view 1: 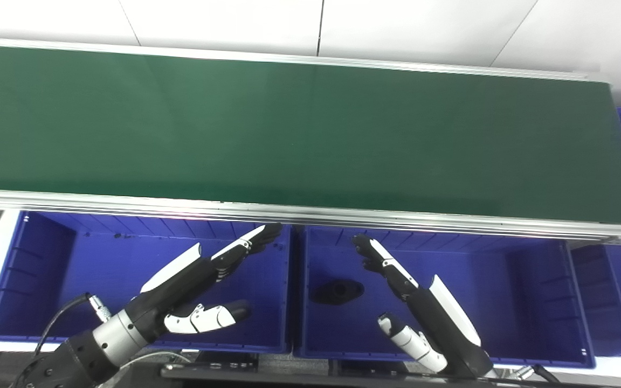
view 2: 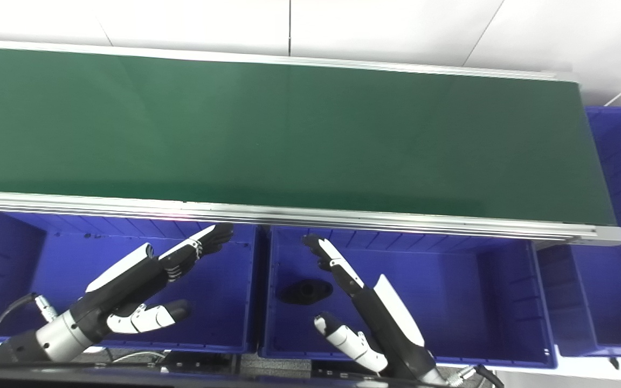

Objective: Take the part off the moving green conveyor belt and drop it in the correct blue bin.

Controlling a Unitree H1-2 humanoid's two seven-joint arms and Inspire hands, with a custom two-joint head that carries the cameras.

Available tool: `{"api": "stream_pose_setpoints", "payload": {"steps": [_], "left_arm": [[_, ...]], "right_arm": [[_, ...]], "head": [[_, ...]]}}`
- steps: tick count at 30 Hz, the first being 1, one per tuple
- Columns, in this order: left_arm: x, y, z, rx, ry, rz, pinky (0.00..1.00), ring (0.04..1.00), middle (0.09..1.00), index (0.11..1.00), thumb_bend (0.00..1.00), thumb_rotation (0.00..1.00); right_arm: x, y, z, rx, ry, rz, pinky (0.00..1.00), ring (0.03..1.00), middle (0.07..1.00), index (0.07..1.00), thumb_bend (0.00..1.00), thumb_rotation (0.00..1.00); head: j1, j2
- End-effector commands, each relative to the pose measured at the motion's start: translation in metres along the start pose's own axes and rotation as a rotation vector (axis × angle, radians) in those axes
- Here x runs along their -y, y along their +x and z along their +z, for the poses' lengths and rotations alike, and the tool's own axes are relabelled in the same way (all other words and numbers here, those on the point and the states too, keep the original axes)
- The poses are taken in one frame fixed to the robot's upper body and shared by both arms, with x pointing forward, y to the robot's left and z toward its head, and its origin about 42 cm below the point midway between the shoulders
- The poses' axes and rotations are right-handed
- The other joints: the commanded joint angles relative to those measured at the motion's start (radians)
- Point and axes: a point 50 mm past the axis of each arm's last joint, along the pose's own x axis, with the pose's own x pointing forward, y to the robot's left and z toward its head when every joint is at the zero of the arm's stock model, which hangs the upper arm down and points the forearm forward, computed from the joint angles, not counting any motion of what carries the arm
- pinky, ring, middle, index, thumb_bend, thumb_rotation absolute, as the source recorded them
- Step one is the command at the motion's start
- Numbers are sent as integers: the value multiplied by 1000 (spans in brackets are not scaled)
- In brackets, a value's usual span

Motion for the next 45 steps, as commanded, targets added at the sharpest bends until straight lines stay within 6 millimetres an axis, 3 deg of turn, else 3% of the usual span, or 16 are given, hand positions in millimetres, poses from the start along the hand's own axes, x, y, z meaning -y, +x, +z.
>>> {"api": "stream_pose_setpoints", "payload": {"steps": [1, 45], "left_arm": [[0, -1, 6, 38, 13, 3, 1000, 1000, 1000, 1000, 377, 716], [2, -8, 6, 24, 5, 0, 1000, 1000, 1000, 1000, 371, 707]], "right_arm": [[3, -2, 10, 62, -15, -8, 904, 954, 983, 960, 549, 1000], [-2, -3, 8, 57, -10, -4, 898, 949, 980, 956, 561, 1000]], "head": [[1, 2], [14, 6]]}}
